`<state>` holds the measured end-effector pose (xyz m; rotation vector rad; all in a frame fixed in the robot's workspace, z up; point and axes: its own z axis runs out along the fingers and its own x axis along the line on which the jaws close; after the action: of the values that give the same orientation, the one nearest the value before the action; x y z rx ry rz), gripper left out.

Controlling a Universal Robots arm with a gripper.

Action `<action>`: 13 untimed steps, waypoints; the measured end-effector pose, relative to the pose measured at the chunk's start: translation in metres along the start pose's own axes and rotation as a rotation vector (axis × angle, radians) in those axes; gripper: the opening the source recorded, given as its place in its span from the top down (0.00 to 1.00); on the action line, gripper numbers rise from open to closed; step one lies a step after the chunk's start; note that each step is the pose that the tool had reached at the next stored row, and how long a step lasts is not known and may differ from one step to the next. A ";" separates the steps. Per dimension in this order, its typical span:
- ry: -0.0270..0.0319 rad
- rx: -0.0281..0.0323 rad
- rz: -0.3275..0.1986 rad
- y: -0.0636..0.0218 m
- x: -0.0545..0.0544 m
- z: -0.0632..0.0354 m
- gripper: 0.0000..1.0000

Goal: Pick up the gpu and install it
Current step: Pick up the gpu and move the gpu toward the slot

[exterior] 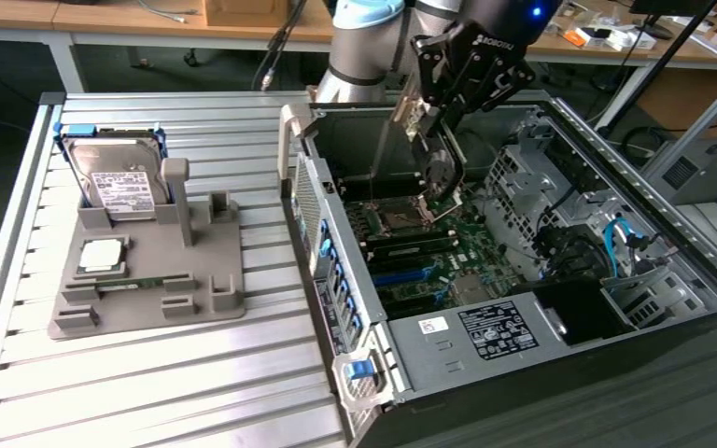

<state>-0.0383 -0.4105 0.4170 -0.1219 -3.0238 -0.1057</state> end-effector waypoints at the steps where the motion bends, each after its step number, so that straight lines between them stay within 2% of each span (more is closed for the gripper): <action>1: 0.0020 0.0002 0.000 0.0002 -0.004 0.0004 0.73; 8: 0.0140 0.0013 0.001 -0.0030 -0.025 0.0064 0.73; 13: 0.0204 0.0023 0.001 -0.0052 -0.037 0.0102 0.73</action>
<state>-0.0033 -0.4178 0.4023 -0.1217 -3.0033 -0.1027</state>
